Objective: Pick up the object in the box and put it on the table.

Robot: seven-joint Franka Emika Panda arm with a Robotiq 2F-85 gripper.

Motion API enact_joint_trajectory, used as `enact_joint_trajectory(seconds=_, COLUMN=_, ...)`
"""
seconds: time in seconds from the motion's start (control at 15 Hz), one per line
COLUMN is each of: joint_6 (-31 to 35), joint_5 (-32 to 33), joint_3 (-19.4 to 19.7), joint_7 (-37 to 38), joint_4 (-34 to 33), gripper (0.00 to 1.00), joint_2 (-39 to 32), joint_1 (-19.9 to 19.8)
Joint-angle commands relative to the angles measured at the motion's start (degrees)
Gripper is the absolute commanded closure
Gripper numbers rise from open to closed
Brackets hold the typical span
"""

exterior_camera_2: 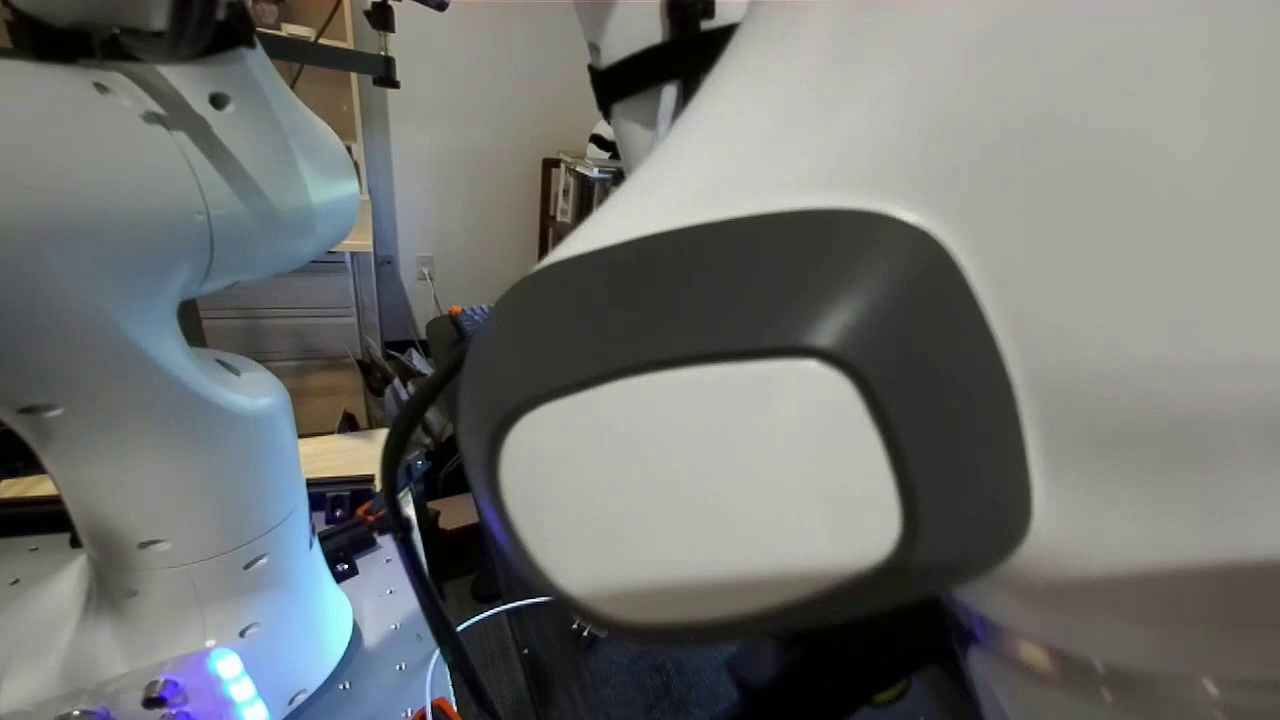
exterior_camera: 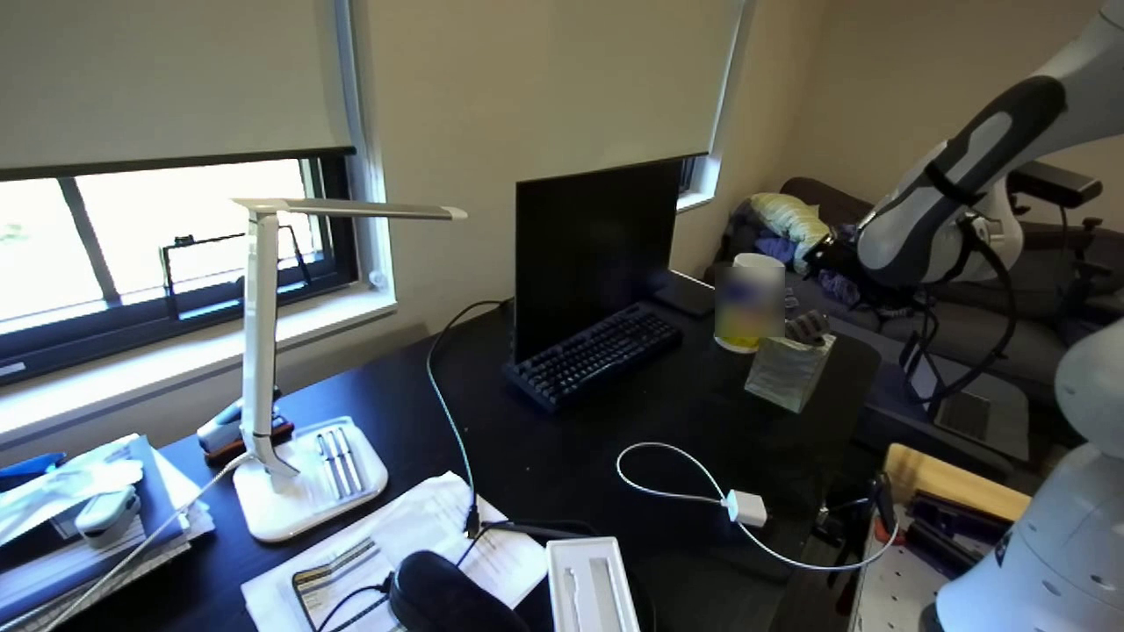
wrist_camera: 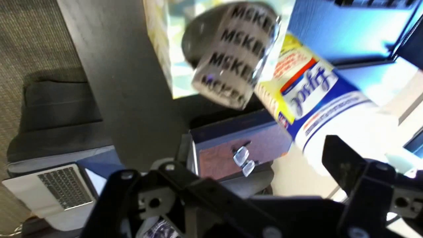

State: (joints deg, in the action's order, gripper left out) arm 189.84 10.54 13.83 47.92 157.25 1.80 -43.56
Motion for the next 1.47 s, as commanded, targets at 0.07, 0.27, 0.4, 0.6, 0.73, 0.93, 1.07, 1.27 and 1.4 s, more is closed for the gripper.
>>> enact_joint_trajectory(seconds=0.07, joint_6=8.29, joint_5=-13.14, joint_3=6.26, joint_7=-12.57, joint_4=-2.69, gripper=0.0, joint_2=-7.32, joint_1=1.54)
enact_joint_trajectory(seconds=0.27, joint_6=11.14, joint_5=-19.64, joint_3=6.76, joint_7=-19.4, joint_4=0.5, gripper=0.0, joint_2=-8.17, joint_1=5.56)
enact_joint_trajectory(seconds=0.4, joint_6=8.65, joint_5=-28.08, joint_3=8.02, joint_7=-25.75, joint_4=-1.66, gripper=0.0, joint_2=-8.19, joint_1=11.07)
enact_joint_trajectory(seconds=0.6, joint_6=8.31, joint_5=-29.6, joint_3=7.3, joint_7=-29.95, joint_4=-0.55, gripper=0.0, joint_2=-7.4, joint_1=15.81)
enact_joint_trajectory(seconds=0.73, joint_6=8.31, joint_5=-30.44, joint_3=7.32, joint_7=-32.29, joint_4=0.36, gripper=0.0, joint_2=-6.41, joint_1=19.46)
enact_joint_trajectory(seconds=0.93, joint_6=8.3, joint_5=-34.35, joint_3=8.46, joint_7=-35.41, joint_4=0.59, gripper=0.0, joint_2=-5.88, joint_1=24.92)
enact_joint_trajectory(seconds=1.07, joint_6=8.3, joint_5=-36.99, joint_3=8.89, joint_7=-35.61, joint_4=0.91, gripper=0.0, joint_2=-5.55, joint_1=27.33)
enact_joint_trajectory(seconds=1.27, joint_6=8.3, joint_5=-39.85, joint_3=9.22, joint_7=-32.45, joint_4=1.49, gripper=0.0, joint_2=-4.22, joint_1=29.32)
enact_joint_trajectory(seconds=1.4, joint_6=8.3, joint_5=-42.72, joint_3=9.88, joint_7=-31.92, joint_4=1.01, gripper=0.0, joint_2=-4.09, joint_1=30.37)
